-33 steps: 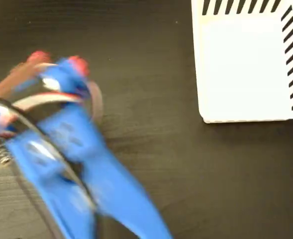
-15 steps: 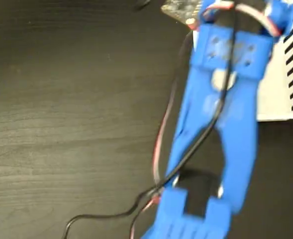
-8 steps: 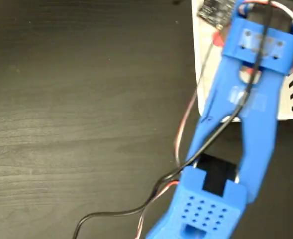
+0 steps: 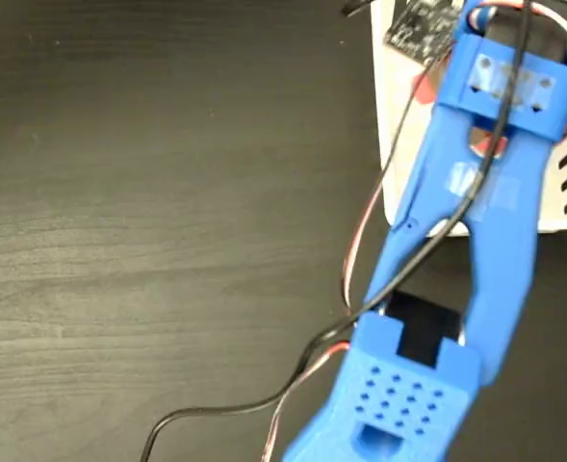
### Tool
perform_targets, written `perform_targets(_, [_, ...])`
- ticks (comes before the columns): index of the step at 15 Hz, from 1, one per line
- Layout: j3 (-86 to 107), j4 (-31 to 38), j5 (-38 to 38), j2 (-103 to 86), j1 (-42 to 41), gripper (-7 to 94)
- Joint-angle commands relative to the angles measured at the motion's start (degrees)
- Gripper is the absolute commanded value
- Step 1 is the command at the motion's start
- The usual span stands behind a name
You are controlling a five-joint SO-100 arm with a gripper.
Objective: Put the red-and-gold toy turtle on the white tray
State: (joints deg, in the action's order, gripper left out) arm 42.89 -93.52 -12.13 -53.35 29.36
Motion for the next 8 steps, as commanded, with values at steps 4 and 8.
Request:
perform_targets(4, [3.3, 1.8, 3.1, -2.8, -0.9, 56])
perform_targets(8, [3.8, 1.1, 3.5, -3.4, -1.1, 56])
